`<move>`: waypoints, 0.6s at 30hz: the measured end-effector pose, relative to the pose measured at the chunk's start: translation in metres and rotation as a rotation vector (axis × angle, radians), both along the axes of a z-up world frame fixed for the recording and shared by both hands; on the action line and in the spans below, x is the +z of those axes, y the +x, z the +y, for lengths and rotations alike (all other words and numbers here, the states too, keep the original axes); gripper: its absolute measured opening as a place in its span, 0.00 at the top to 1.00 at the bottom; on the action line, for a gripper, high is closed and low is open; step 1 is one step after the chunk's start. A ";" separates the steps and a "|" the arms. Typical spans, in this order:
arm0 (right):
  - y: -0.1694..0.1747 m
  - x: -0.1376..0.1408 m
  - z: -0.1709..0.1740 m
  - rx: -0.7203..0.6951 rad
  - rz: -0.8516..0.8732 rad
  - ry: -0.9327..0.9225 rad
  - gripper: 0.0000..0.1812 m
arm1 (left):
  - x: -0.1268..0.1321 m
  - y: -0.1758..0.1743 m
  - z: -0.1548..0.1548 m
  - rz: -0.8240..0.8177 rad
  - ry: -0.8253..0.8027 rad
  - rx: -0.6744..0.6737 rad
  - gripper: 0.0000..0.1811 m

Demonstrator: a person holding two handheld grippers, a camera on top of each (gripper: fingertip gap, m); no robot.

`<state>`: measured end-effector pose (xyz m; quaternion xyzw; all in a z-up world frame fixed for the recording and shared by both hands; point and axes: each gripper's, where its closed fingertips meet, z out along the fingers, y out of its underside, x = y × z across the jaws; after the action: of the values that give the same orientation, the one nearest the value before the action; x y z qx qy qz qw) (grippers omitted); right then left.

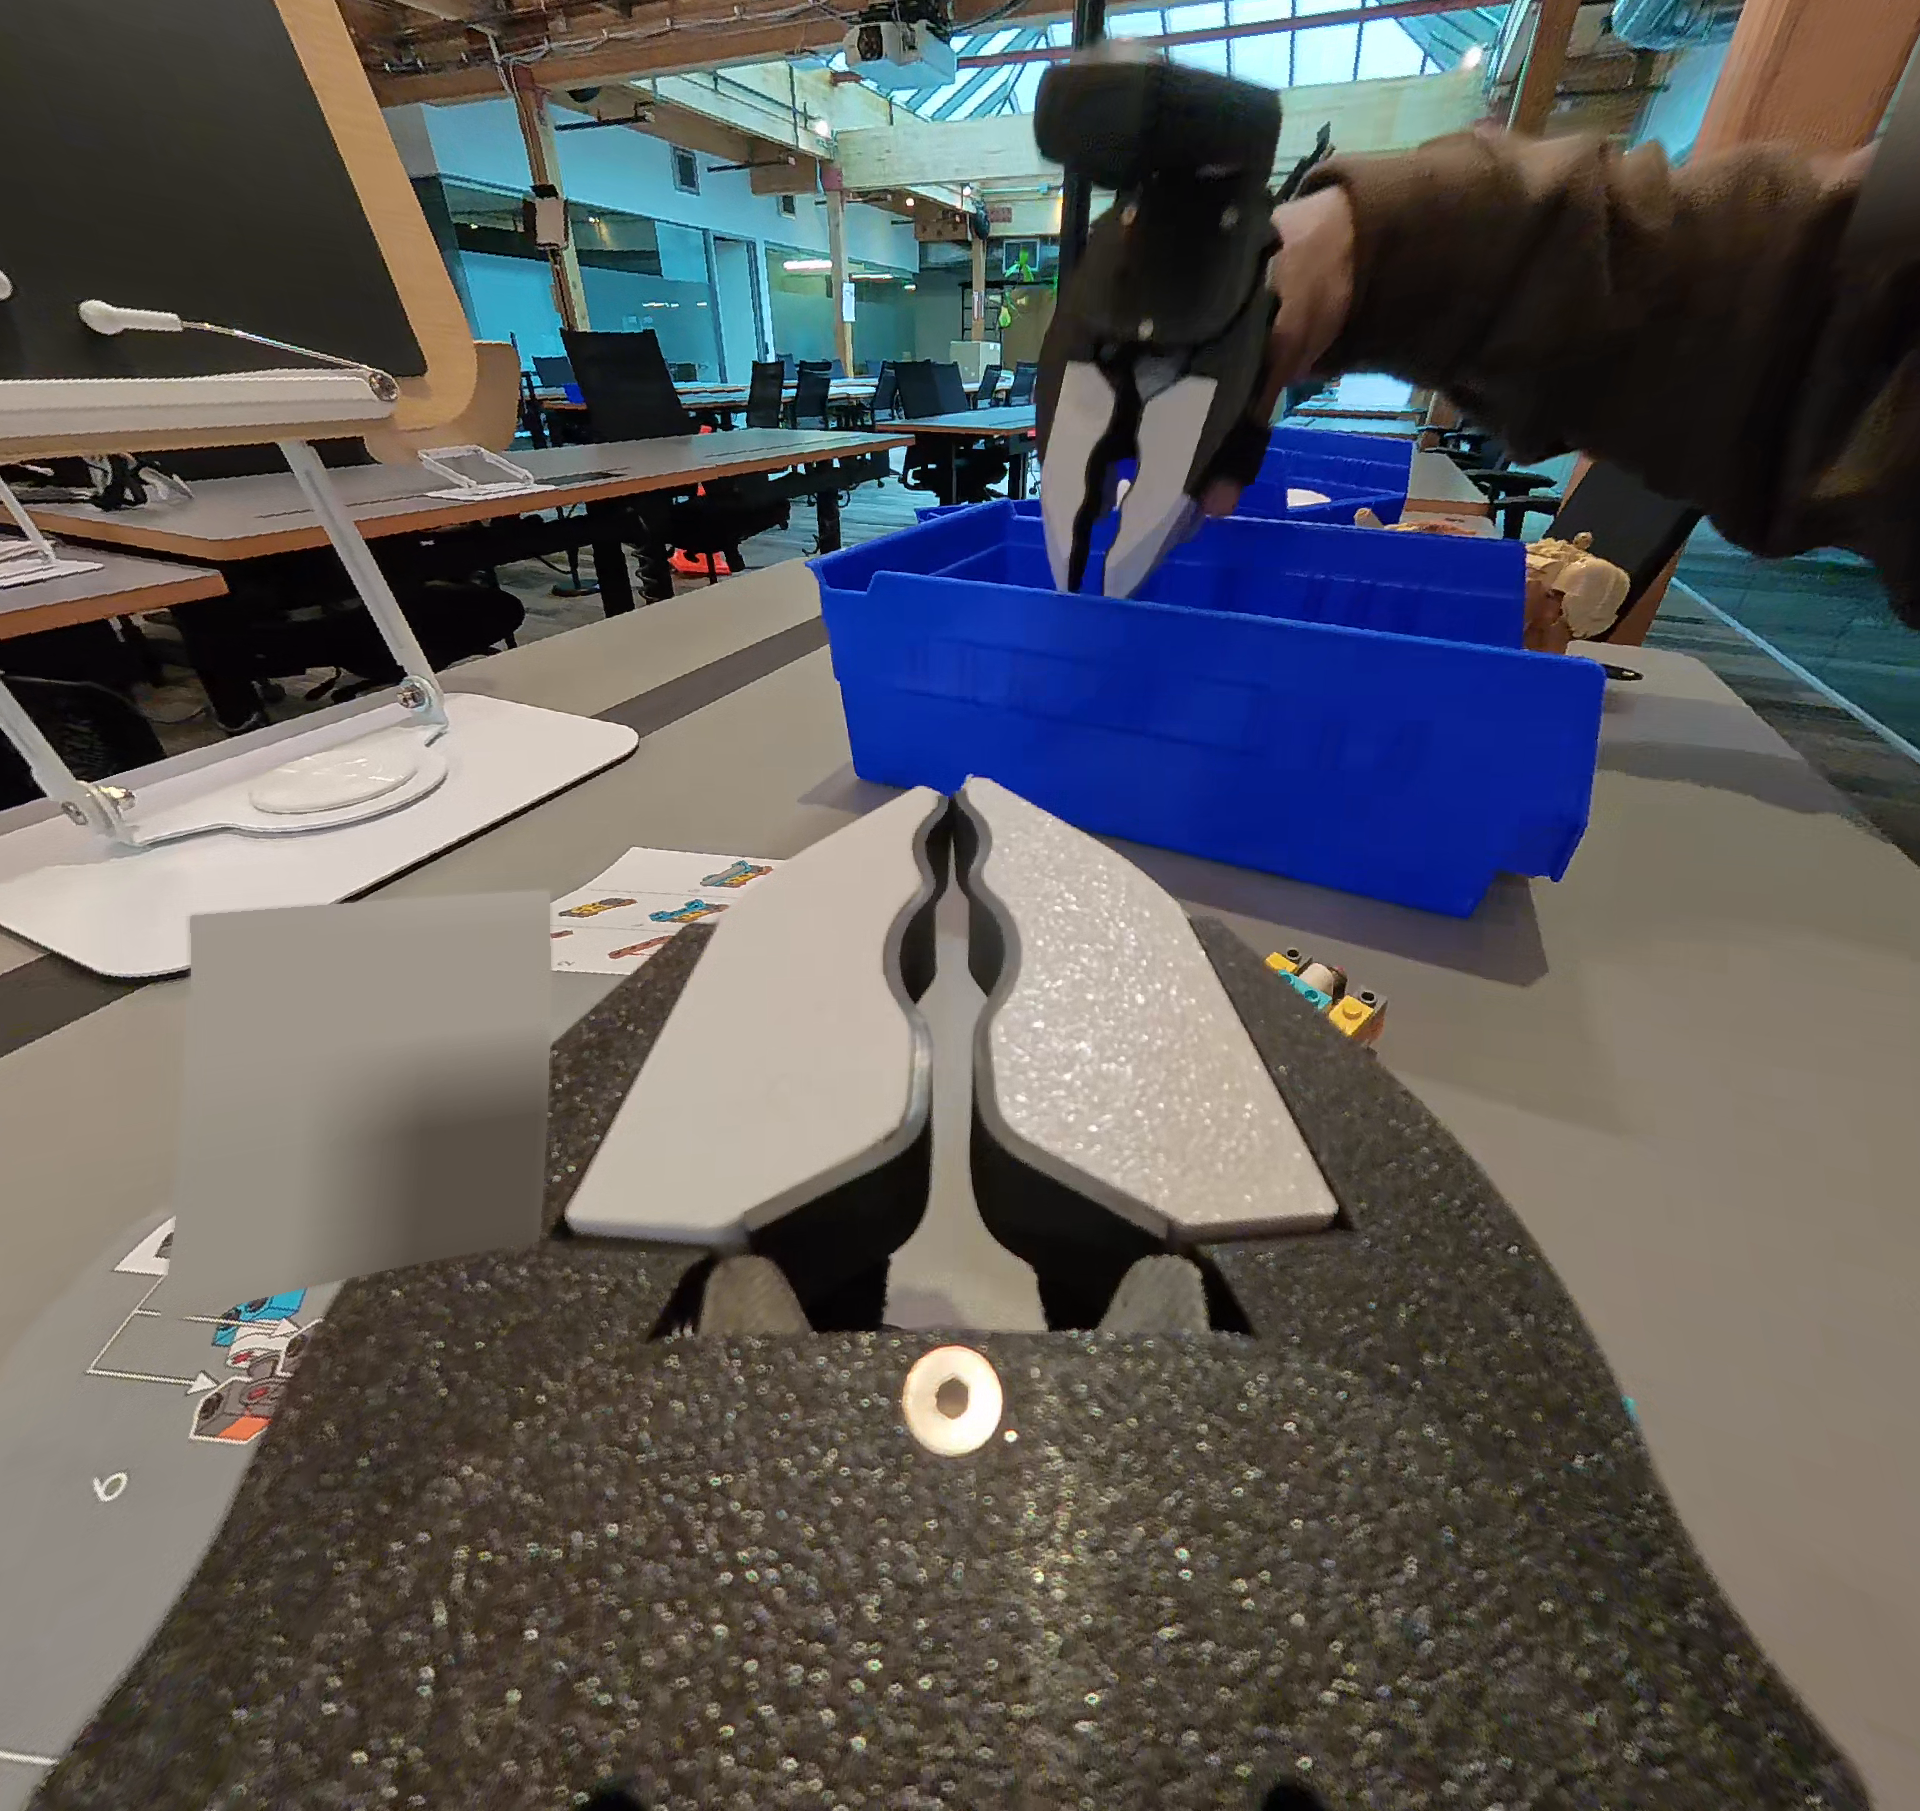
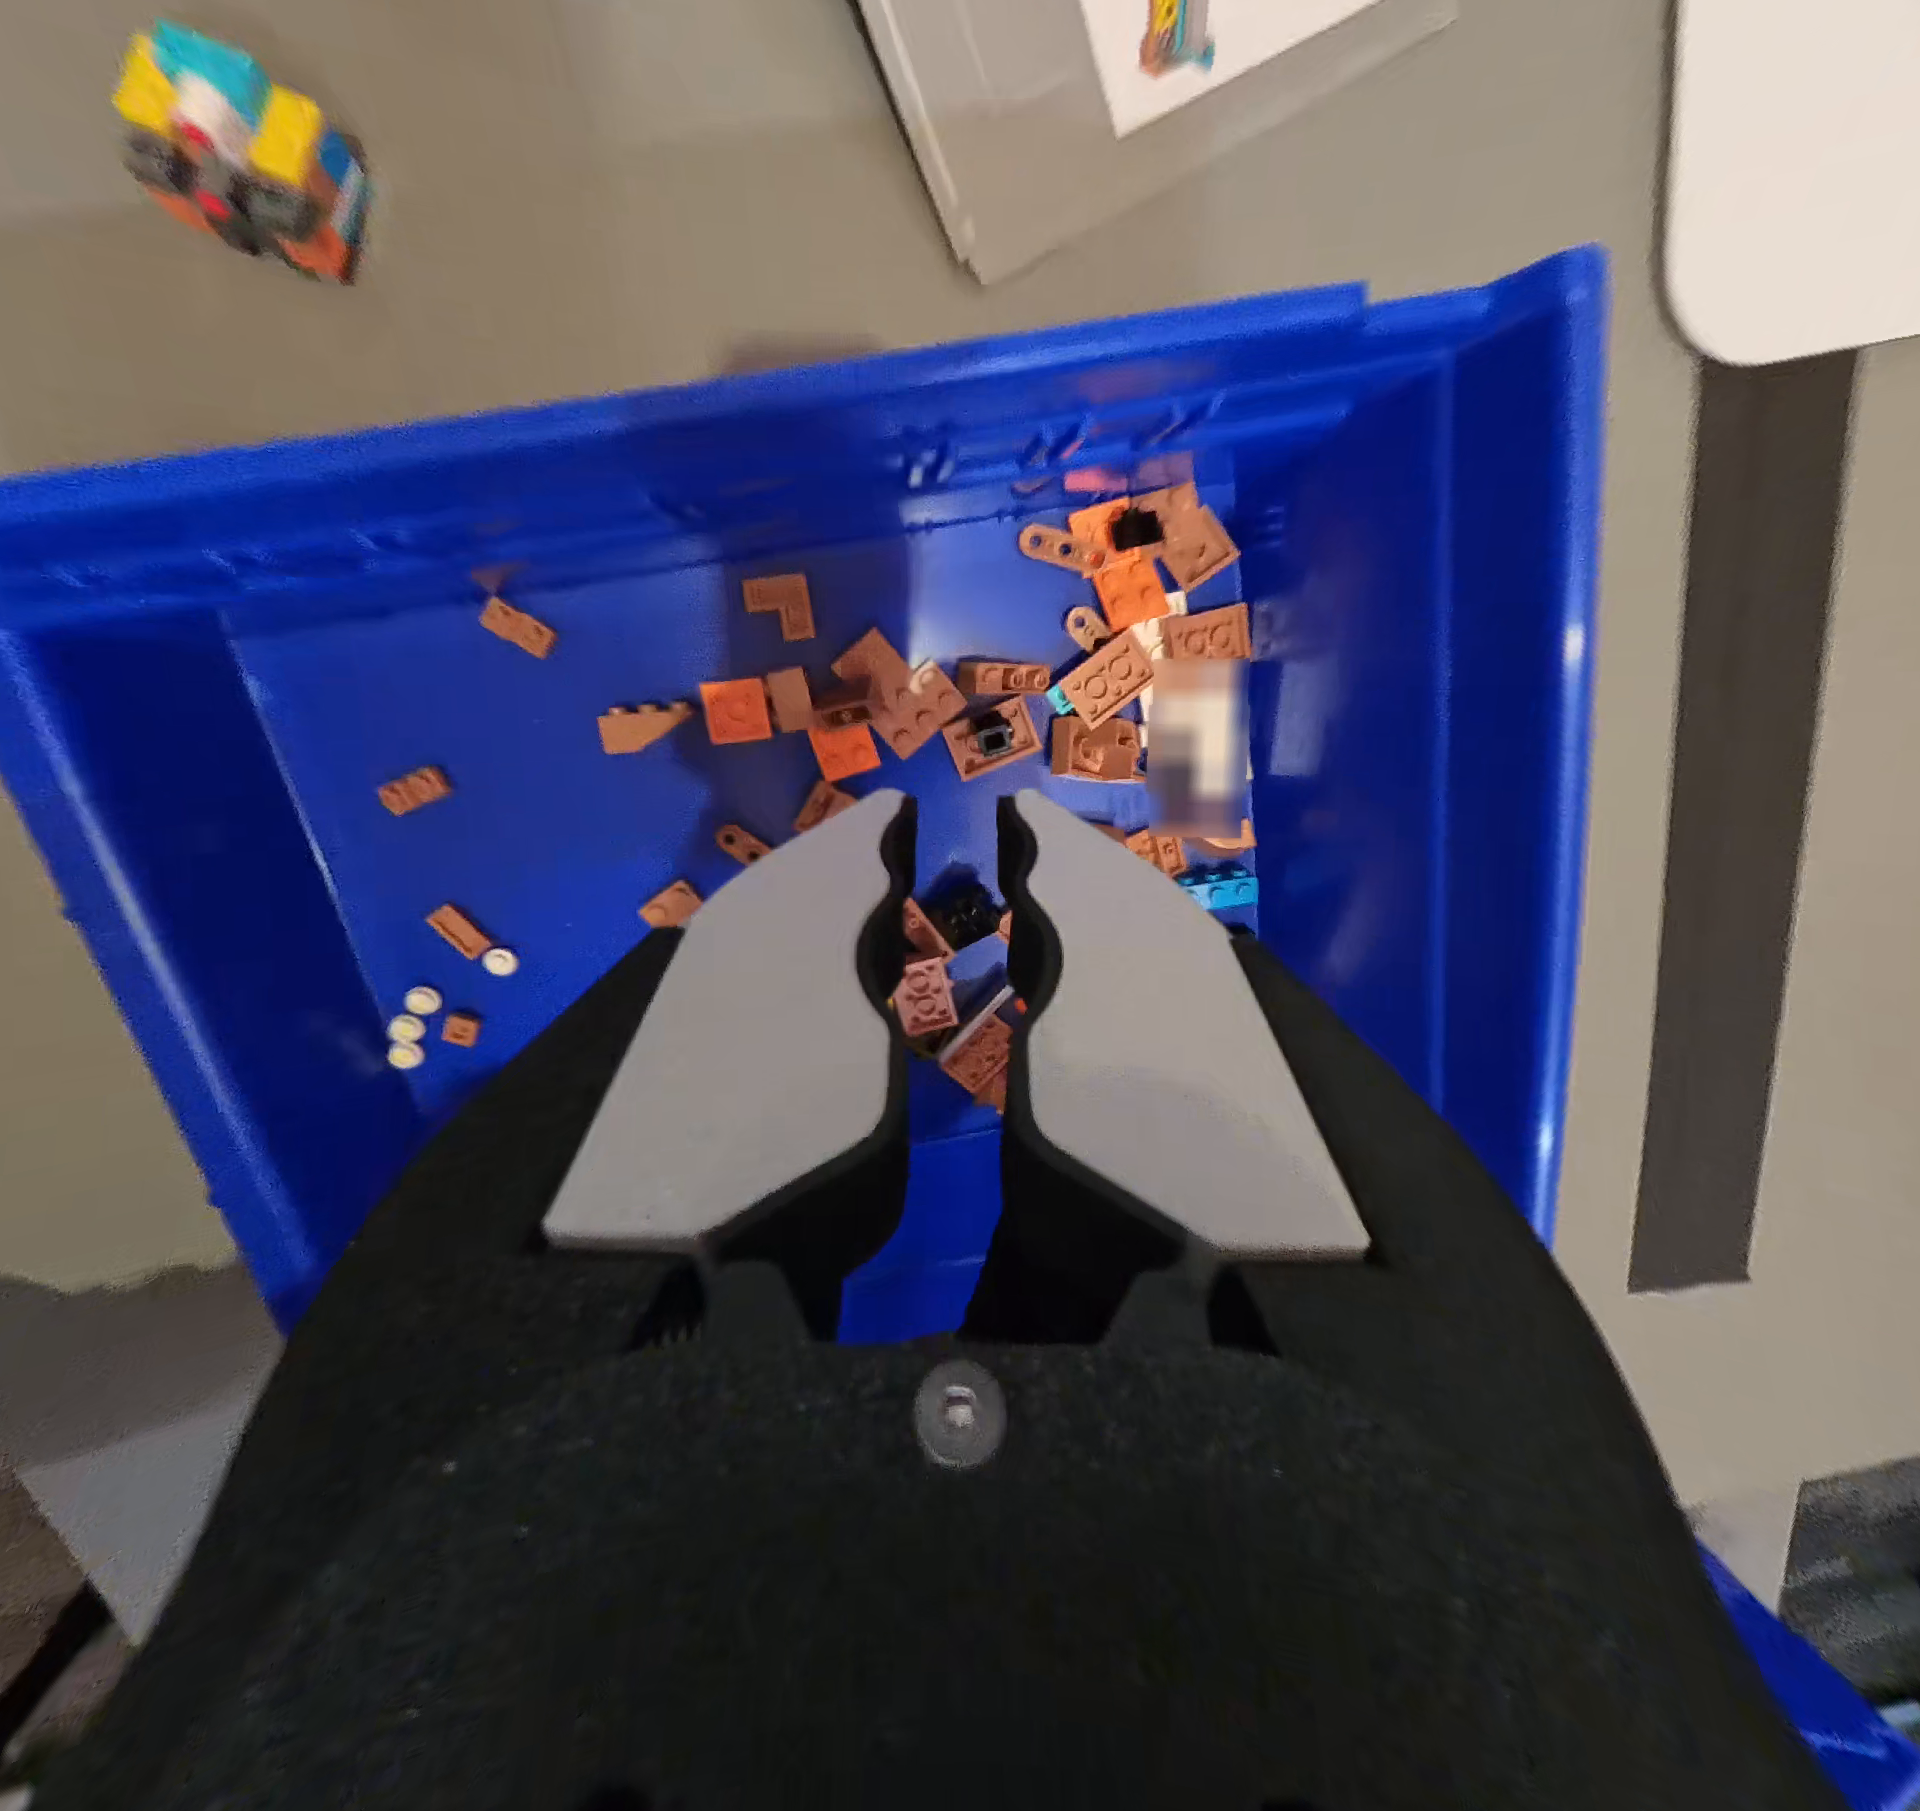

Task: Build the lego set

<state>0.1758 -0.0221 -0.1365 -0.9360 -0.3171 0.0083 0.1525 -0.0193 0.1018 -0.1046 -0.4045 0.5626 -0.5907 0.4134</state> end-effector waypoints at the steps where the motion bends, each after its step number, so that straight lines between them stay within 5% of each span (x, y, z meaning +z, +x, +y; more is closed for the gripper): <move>1: 0.001 -0.008 0.001 0.021 -0.004 -0.016 0.92 | 0.000 0.000 0.000 -0.001 -0.004 -0.001 1.00; 10: 0.002 -0.059 0.032 0.157 -0.016 -0.068 0.92 | 0.000 -0.001 0.000 -0.002 -0.013 -0.010 1.00; 18: 0.024 -0.072 0.027 0.100 -0.050 -0.146 0.93 | 0.001 -0.001 0.001 -0.006 -0.028 -0.017 1.00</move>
<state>0.2000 0.0048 -0.2088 -0.9276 -0.3655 0.0154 0.0755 -0.0206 0.1031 -0.1032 -0.4034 0.5566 -0.6033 0.4043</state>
